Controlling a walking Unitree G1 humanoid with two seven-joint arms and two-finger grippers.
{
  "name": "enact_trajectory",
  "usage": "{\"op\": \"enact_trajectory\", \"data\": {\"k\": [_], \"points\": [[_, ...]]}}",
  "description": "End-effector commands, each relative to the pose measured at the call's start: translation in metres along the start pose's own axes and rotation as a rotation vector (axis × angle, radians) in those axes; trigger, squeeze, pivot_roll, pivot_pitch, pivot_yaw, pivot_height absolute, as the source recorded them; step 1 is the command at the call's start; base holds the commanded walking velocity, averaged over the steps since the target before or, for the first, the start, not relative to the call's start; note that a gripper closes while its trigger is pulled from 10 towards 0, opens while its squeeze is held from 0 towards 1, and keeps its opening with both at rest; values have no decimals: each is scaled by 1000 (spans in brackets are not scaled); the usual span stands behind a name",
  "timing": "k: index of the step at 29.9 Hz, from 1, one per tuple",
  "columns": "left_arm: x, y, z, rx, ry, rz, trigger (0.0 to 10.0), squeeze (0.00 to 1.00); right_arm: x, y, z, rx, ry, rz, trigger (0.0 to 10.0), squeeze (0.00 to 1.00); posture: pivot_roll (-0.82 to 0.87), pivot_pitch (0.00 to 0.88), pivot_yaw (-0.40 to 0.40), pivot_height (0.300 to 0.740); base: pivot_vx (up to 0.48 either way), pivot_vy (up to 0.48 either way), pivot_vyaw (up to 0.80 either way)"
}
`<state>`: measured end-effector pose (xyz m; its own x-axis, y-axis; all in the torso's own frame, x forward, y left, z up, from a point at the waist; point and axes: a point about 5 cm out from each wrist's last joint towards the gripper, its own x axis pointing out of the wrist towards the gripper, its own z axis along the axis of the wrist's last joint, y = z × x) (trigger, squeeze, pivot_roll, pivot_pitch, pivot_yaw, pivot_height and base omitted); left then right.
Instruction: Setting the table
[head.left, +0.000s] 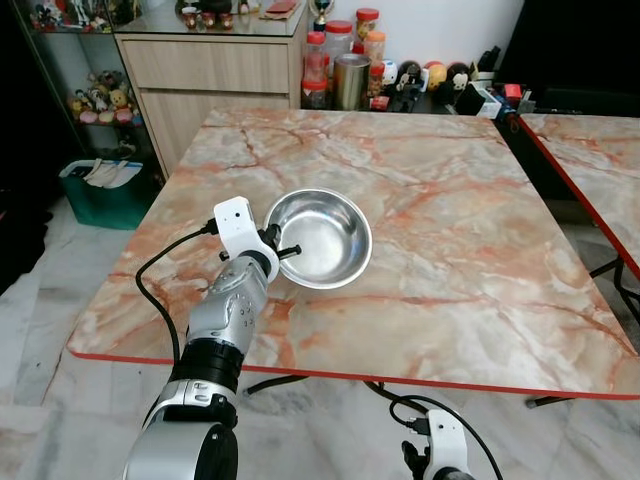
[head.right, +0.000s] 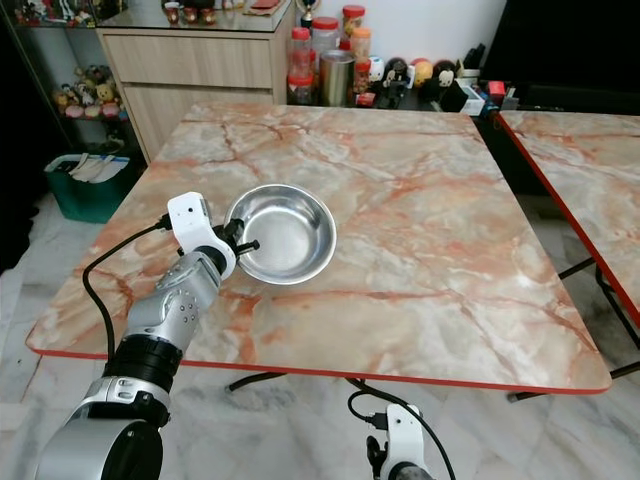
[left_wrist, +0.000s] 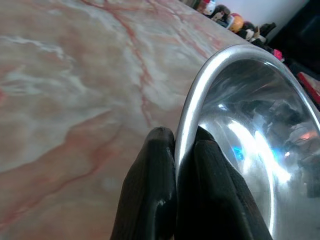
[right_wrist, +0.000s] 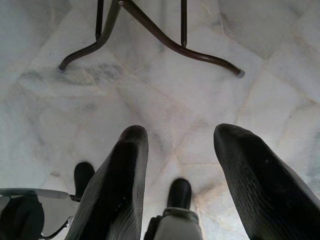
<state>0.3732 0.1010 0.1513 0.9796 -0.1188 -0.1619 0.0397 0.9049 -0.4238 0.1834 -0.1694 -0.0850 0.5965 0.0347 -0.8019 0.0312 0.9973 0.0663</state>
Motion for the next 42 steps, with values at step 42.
{"op": "enact_trajectory", "data": {"k": [42], "points": [[-22, 17, -32, -44, 250, -25, 10000, 0, -2, 3, -11, -32, 36, 27, 10000, 0, 42, 0, -18, 740, 148, 0, 0]]}}
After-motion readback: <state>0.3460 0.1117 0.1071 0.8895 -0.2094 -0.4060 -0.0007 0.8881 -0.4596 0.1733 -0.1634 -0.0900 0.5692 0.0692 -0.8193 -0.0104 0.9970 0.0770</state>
